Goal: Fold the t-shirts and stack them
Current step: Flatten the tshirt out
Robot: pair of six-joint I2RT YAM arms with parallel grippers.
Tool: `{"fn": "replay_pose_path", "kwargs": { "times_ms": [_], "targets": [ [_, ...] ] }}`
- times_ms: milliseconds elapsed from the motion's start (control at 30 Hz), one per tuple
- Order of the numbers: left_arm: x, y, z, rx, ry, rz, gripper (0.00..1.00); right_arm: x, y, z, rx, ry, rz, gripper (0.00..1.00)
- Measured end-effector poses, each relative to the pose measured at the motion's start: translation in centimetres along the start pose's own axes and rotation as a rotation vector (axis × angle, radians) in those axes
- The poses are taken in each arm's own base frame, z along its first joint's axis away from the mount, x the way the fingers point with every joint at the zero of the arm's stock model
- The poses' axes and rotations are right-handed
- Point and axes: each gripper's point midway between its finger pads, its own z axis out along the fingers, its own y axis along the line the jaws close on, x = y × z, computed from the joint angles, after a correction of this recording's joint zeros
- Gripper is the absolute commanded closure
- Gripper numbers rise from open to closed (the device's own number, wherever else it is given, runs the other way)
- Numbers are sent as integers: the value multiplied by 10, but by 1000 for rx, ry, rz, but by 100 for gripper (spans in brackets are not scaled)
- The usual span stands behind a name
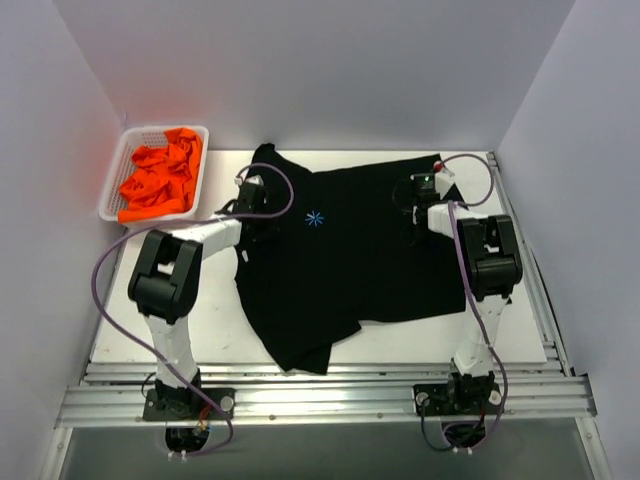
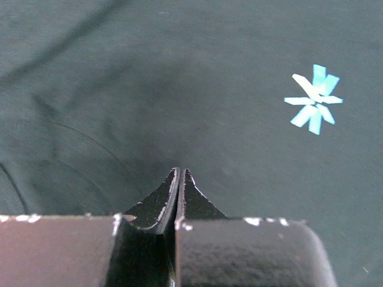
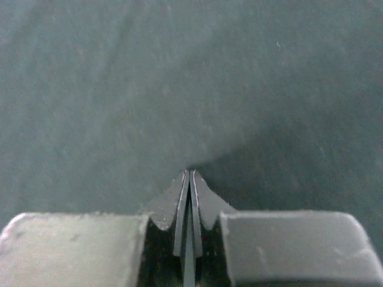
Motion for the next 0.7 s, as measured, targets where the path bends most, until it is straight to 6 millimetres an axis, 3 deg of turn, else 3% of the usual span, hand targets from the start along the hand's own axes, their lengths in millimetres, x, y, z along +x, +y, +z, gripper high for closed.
{"fn": "replay_pose_path", "kwargs": {
  "times_ms": [167,533,700],
  "targets": [
    [-4,24,22,-76,53,-30,98,-13,-8,13,-35,18,85,100],
    [-89,44,81,-83,46,-117,98,-3,-43,-5,-14,38,179,100],
    [-114,43,100,-66,55,-131,98,1,-46,-11,-17,31,208,100]
  ]
}}
